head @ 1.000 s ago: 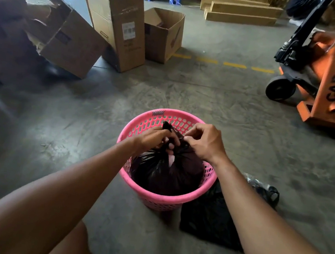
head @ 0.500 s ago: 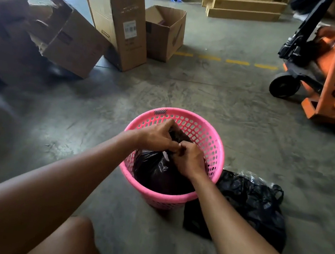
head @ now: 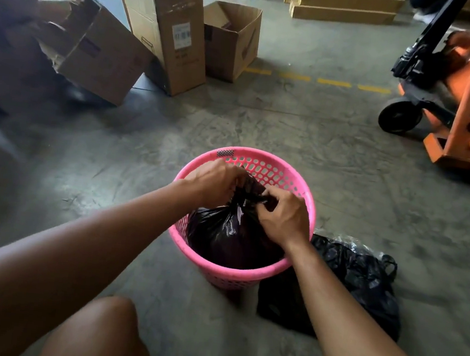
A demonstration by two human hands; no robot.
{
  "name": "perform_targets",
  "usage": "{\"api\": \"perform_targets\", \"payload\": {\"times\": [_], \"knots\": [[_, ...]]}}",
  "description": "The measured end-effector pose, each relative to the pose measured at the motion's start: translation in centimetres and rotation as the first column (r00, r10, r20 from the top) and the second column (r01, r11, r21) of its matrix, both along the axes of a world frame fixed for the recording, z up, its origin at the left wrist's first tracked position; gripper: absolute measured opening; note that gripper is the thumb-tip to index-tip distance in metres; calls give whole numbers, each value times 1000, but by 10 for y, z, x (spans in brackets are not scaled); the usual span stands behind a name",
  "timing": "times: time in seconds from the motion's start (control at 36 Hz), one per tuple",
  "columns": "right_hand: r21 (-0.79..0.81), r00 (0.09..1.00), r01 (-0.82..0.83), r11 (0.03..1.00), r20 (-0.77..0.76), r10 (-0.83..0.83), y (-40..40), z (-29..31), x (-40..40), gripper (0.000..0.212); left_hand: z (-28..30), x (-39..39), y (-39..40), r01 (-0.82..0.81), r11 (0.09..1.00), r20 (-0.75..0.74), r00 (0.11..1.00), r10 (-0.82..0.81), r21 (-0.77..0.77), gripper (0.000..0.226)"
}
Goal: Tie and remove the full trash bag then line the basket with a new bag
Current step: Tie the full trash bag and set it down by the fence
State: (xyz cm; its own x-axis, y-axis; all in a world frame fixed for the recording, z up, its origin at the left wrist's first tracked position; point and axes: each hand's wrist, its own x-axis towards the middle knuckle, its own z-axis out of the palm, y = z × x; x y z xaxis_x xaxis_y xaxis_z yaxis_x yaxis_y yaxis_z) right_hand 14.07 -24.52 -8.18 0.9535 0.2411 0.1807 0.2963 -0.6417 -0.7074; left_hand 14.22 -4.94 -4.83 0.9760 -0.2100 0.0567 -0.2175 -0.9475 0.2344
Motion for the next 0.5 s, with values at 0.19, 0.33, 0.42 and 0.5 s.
{"api": "perform_targets", "payload": {"times": [0.19, 0.33, 0.42, 0.5], "knots": [[-404, 999, 32, 914, 7, -32, -21, -7, 20, 25, -35, -11, 14, -220, 969, -114, 972, 207, -110, 24], [-396, 988, -36, 918, 124, 93, -31, -10, 18, 36, -41, -17, 6, -182, 966, -20, 983, 182, -183, 33], [-250, 979, 79, 965, 200, -29, -44, -9, 15, 52, -35, -21, 2, -104, 988, -35, 994, 101, -118, 39], [-93, 947, 308, 947, 125, -295, -53, -17, 5, 56, -36, -21, -1, -42, 997, -109, 993, 49, 70, 48]]}}
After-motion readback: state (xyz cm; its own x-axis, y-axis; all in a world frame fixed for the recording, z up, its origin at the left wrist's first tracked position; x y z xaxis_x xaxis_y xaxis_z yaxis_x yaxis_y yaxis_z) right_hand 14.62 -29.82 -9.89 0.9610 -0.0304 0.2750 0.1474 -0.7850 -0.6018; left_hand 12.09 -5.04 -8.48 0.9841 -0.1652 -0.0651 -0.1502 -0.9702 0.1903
